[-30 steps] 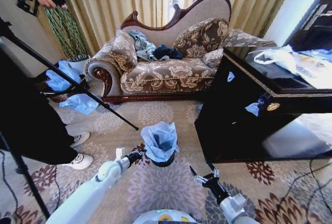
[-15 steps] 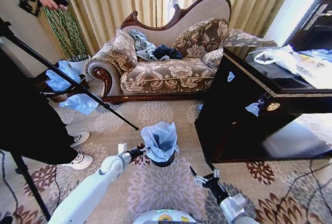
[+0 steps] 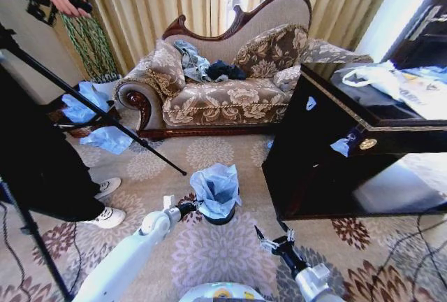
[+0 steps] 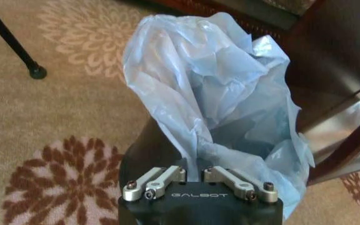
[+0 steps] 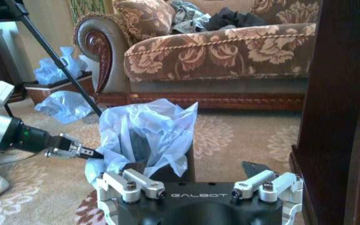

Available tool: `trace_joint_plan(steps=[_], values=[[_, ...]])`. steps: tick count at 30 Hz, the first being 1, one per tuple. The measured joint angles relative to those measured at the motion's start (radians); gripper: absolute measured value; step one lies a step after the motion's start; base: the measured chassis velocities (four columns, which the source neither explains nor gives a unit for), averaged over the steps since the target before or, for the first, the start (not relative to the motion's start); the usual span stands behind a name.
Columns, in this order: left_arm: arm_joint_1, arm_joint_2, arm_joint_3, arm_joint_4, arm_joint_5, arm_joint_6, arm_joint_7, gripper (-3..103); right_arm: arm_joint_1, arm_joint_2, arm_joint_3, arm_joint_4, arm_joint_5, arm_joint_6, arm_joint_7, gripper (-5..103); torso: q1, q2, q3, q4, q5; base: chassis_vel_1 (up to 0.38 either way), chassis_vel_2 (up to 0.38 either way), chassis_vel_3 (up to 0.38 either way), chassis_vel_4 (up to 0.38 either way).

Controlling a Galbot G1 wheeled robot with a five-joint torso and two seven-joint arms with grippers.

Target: Place a garbage bag over the trash bin.

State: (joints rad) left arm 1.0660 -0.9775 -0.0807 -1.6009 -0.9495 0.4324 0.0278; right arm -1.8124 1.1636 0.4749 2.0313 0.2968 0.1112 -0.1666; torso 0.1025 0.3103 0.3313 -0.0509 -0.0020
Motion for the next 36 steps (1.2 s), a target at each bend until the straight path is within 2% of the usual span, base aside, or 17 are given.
trace_joint_plan(steps=[5, 8, 13, 20, 30, 36], values=[[0.029, 0.019, -0.013, -0.013, 0.000, -0.013, 0.013, 2, 0.004, 0.001, -0.005, -0.004, -0.001, 0.006, 0.002, 100, 0.000, 0.000, 0.000, 0.0001, 0.0003, 0.000, 0.000, 0.000, 0.000], [0.042, 0.025, -0.021, -0.016, 0.002, -0.019, 0.020, 0, 0.005, 0.001, -0.009, -0.005, -0.002, 0.007, 0.002, 100, 0.000, 0.000, 0.000, 0.0002, 0.0004, 0.000, 0.000, 0.000, 0.000], [0.041, 0.020, -0.022, 0.008, 0.020, -0.033, 0.030, 0, 0.005, 0.002, -0.011, -0.005, -0.003, 0.008, 0.002, 100, 0.000, 0.000, 0.000, 0.0002, 0.0005, 0.000, 0.000, 0.000, 0.000], [-0.016, -0.023, 0.006, 0.101, 0.059, -0.060, 0.049, 0, 0.004, 0.000, -0.014, 0.000, -0.004, 0.009, 0.003, 100, 0.000, 0.000, 0.000, 0.0001, 0.0004, 0.000, 0.000, 0.000, 0.000], [-0.025, -0.041, 0.021, 0.141, 0.099, -0.064, 0.049, 0, 0.008, 0.000, -0.030, 0.002, -0.011, 0.009, 0.003, 100, 0.000, 0.000, 0.000, 0.0002, 0.0004, 0.000, 0.000, 0.000, 0.000], [-0.036, -0.077, 0.024, 0.170, 0.121, -0.070, 0.031, 0, 0.012, 0.000, -0.045, 0.001, -0.015, 0.008, 0.003, 100, 0.000, 0.000, 0.000, 0.0000, 0.0001, 0.000, 0.000, 0.000, 0.000]])
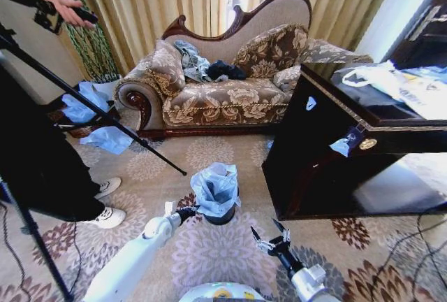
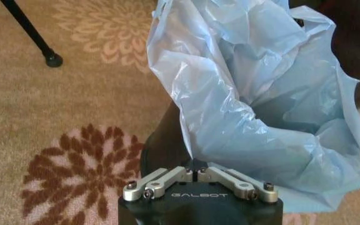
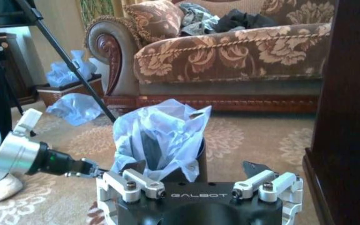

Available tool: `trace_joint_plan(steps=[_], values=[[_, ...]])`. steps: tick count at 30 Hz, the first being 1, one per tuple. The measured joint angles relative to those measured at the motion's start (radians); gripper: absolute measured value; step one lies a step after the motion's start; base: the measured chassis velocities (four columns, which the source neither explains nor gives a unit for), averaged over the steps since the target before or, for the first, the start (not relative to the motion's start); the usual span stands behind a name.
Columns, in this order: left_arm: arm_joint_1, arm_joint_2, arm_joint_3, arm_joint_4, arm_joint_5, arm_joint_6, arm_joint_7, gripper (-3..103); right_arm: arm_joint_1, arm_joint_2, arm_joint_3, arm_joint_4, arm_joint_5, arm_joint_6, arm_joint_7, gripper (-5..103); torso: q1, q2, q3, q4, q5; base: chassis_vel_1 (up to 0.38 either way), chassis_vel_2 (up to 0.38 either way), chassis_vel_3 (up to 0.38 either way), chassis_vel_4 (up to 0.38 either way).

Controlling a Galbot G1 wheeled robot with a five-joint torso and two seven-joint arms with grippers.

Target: Place a garbage bag over the trash bin.

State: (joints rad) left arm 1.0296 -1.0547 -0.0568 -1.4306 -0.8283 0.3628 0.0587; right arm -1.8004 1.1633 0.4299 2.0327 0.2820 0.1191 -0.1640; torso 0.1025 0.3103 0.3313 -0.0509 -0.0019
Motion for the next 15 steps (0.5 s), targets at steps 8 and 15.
trace_joint_plan(steps=[8, 15], values=[[0.045, 0.058, 0.003, -0.041, 0.002, 0.005, -0.015, 18, 0.007, 0.001, -0.014, -0.001, -0.005, 0.000, 0.000, 100, 0.000, 0.000, 0.000, 0.0000, 0.0003, 0.000, 0.000, 0.000, 0.000], [0.156, 0.120, -0.028, -0.115, 0.002, -0.002, -0.009, 34, 0.033, 0.001, -0.029, -0.004, -0.002, -0.002, -0.001, 100, 0.000, 0.000, 0.000, 0.0004, 0.0001, 0.000, 0.000, 0.000, 0.000]])
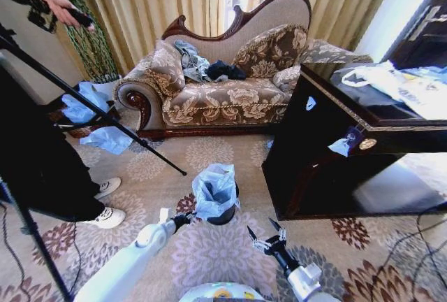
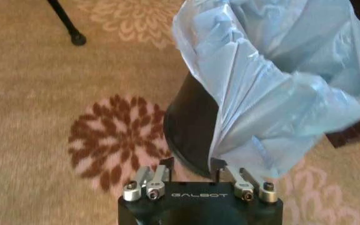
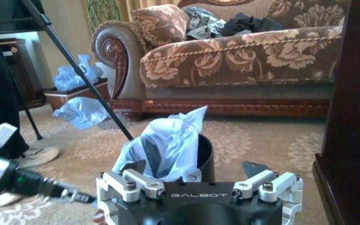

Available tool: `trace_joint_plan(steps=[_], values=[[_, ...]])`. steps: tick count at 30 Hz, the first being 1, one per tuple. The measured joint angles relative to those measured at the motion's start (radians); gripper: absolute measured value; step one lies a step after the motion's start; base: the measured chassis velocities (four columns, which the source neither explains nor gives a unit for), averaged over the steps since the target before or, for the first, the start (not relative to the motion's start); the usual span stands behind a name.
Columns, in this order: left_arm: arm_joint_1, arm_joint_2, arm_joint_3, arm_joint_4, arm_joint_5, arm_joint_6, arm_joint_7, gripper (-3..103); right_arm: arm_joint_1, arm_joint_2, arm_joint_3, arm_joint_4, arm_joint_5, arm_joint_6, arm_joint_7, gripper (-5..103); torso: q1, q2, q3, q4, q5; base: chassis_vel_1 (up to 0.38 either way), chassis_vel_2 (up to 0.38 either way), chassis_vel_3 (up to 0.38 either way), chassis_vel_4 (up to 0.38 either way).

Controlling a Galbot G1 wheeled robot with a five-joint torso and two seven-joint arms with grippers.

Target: Place a garbage bag over the trash bin.

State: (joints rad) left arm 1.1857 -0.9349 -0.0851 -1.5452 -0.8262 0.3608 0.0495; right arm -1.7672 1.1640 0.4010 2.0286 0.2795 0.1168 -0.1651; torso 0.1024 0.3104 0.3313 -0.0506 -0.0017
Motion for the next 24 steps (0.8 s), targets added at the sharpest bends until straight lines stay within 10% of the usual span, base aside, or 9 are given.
trace_joint_plan(steps=[15, 24], values=[[-0.046, -0.055, 0.009, 0.094, 0.055, -0.128, 0.002, 97, -0.026, 0.021, -0.003, -0.004, -0.026, 0.020, -0.009, 100, 0.000, 0.000, 0.000, -0.0003, 0.0004, 0.000, 0.000, 0.000, 0.000], [0.000, -0.037, -0.008, 0.041, 0.041, -0.140, 0.010, 100, -0.023, 0.013, -0.004, 0.007, -0.025, 0.015, -0.008, 100, 0.000, 0.000, 0.000, -0.0003, 0.0009, 0.000, 0.000, 0.000, 0.000]])
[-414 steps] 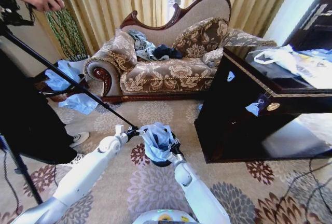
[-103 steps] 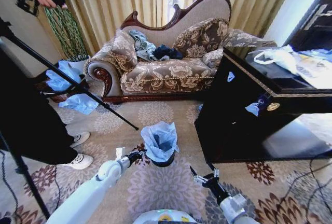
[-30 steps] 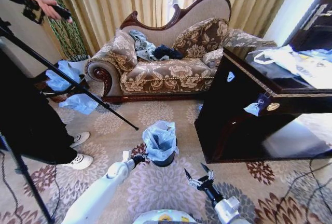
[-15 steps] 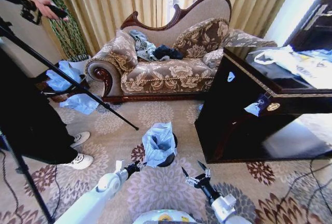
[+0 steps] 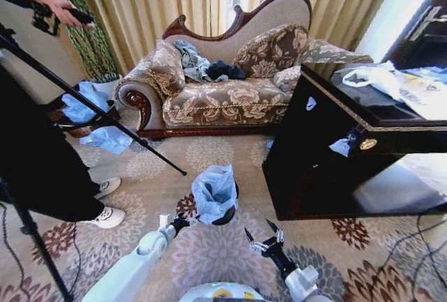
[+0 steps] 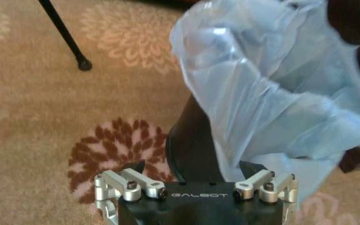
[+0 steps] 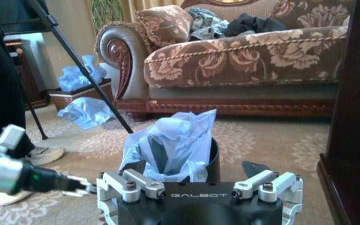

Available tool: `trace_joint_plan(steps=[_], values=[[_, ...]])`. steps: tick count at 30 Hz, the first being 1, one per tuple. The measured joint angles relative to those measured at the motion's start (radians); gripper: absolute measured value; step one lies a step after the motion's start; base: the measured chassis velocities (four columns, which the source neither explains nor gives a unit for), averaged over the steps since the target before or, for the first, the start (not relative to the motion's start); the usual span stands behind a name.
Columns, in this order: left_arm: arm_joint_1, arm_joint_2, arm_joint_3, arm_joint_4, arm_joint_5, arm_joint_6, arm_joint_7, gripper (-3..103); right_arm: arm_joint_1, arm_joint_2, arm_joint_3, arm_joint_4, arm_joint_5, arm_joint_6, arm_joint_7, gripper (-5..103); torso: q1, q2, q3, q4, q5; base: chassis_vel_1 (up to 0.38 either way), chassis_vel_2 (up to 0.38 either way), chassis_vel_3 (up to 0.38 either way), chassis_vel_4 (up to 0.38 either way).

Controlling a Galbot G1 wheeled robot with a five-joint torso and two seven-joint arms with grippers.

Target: Place a garbage bag over the trash bin.

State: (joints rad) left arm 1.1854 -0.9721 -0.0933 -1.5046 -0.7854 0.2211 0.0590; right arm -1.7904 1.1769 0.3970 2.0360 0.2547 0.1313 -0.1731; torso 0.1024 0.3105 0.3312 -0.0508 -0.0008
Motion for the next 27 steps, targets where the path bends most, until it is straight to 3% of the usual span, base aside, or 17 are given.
trace_joint_plan(steps=[6, 10, 12, 14, 15, 17, 20, 22, 23, 25, 27], values=[[0.071, 0.071, -0.021, -0.090, -0.021, 0.005, 0.002, 100, 0.019, -0.001, -0.005, -0.001, 0.006, -0.003, 0.001, 100, 0.000, 0.000, 0.000, 0.0002, -0.0006, 0.000, 0.000, 0.000, 0.000], [0.145, 0.125, -0.050, -0.205, 0.011, -0.011, 0.020, 100, 0.030, -0.004, -0.008, -0.001, 0.012, -0.004, 0.001, 100, 0.000, 0.000, 0.000, 0.0002, -0.0005, 0.000, 0.000, 0.000, 0.000], [0.172, 0.160, -0.071, -0.281, 0.078, -0.046, 0.043, 103, 0.035, -0.005, -0.006, 0.003, 0.016, -0.005, 0.001, 100, 0.000, 0.000, 0.000, 0.0003, -0.0009, 0.000, 0.000, 0.000, 0.000], [0.157, 0.210, -0.092, -0.355, 0.190, -0.089, 0.062, 100, 0.041, -0.002, -0.001, 0.013, 0.022, -0.008, 0.004, 100, 0.000, 0.000, 0.000, 0.0003, -0.0008, 0.000, 0.000, 0.000, 0.000], [0.157, 0.210, -0.092, -0.355, 0.190, -0.089, 0.062, 100, 0.041, -0.002, -0.001, 0.013, 0.022, -0.008, 0.004, 100, 0.000, 0.000, 0.000, 0.0003, -0.0008, 0.000, 0.000, 0.000, 0.000], [0.100, 0.261, -0.098, -0.386, 0.247, -0.104, 0.071, 99, 0.051, 0.001, 0.001, 0.022, 0.026, -0.012, 0.005, 100, 0.000, 0.000, 0.000, 0.0001, -0.0012, 0.000, 0.000, 0.000, 0.000], [0.017, 0.317, -0.082, -0.381, 0.242, -0.101, 0.078, 99, 0.058, 0.001, 0.000, 0.024, 0.028, -0.014, 0.006, 100, 0.000, 0.000, 0.000, -0.0002, -0.0012, 0.000, 0.000, 0.000, 0.000], [-0.107, 0.388, -0.042, -0.310, 0.207, -0.093, 0.111, 99, 0.063, -0.002, -0.001, 0.025, 0.029, -0.015, 0.008, 100, 0.000, 0.000, 0.000, 0.0002, -0.0007, 0.000, 0.000, 0.000, 0.000], [-0.107, 0.388, -0.042, -0.310, 0.207, -0.093, 0.111, 99, 0.063, -0.002, -0.001, 0.025, 0.029, -0.015, 0.008, 100, 0.000, 0.000, 0.000, 0.0002, -0.0007, 0.000, 0.000, 0.000, 0.000], [-0.263, 0.418, 0.040, -0.210, 0.182, -0.105, 0.183, 99, 0.063, 0.002, 0.000, 0.024, 0.028, -0.015, 0.010, 100, 0.000, 0.000, 0.000, 0.0002, -0.0005, 0.000, 0.000, 0.000, 0.000], [-0.312, 0.417, 0.075, -0.179, 0.175, -0.110, 0.206, 99, 0.062, 0.004, 0.000, 0.023, 0.027, -0.014, 0.012, 100, 0.000, 0.000, 0.000, 0.0001, -0.0012, 0.000, 0.000, 0.000, 0.000]])
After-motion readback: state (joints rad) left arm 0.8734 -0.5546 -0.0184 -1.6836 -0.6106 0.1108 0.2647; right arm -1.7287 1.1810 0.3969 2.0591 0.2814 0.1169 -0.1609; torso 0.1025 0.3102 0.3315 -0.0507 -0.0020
